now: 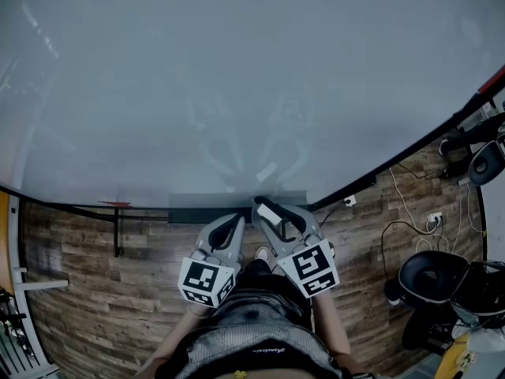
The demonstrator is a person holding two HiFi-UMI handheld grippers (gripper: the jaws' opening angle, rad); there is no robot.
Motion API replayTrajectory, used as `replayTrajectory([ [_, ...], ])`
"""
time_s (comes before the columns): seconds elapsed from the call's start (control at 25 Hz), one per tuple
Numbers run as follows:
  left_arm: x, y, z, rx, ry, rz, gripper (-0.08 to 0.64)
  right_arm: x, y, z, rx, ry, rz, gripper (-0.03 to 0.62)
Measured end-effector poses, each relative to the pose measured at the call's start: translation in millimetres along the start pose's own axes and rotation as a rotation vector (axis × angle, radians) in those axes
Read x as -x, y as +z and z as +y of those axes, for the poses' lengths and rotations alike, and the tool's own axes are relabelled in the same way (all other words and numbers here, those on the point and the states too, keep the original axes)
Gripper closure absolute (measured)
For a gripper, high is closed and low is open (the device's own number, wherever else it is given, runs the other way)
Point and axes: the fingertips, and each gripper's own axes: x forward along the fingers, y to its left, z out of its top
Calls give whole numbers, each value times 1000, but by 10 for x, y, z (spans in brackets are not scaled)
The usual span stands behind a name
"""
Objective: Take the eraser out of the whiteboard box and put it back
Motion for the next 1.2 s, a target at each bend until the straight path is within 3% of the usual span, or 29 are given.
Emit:
replayTrajectory([
  [1.2,-2,-64,-87,-4,-3,12,560,385,449,91,14,34,-55,431],
])
